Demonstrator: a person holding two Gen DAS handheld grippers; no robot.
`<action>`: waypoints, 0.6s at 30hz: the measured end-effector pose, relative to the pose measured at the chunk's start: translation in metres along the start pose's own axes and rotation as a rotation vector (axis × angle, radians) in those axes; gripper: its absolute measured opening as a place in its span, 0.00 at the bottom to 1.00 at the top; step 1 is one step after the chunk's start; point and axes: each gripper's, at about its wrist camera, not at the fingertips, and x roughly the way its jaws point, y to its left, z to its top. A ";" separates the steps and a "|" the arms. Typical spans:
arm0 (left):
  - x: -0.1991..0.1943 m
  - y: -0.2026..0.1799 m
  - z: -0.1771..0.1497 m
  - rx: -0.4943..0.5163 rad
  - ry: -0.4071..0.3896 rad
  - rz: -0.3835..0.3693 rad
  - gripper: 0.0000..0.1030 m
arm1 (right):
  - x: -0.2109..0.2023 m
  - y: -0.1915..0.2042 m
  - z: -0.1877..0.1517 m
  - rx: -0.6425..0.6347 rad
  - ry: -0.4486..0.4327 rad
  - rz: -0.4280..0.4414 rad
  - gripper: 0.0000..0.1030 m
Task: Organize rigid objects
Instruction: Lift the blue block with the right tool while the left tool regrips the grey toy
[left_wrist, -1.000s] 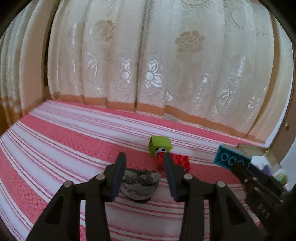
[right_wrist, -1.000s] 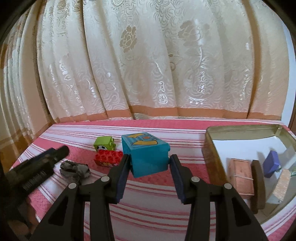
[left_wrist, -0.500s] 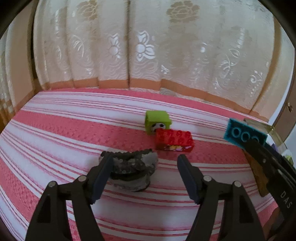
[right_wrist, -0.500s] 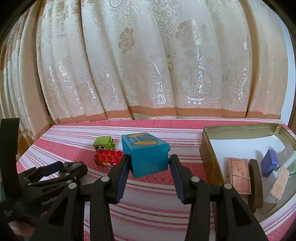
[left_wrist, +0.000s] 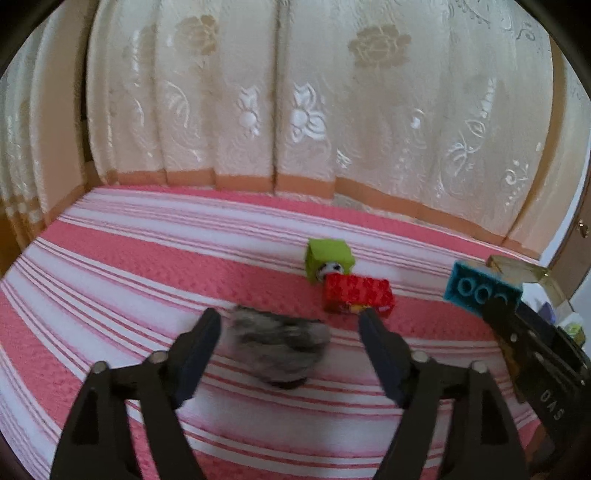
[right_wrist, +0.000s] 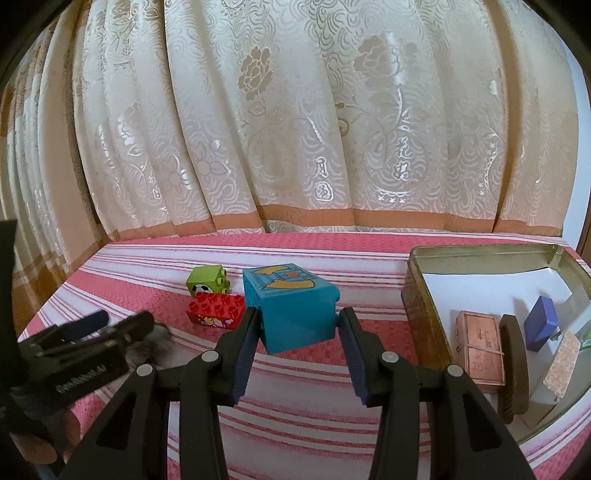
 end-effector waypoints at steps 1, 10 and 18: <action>0.001 -0.001 -0.001 0.012 0.001 0.017 0.87 | 0.001 0.000 0.000 0.000 0.002 0.001 0.46; 0.038 0.005 -0.003 -0.023 0.175 0.002 0.69 | 0.000 0.001 0.000 0.000 0.005 0.006 0.46; 0.039 0.006 -0.005 -0.053 0.177 -0.026 0.60 | 0.002 0.002 -0.001 -0.003 0.009 -0.001 0.46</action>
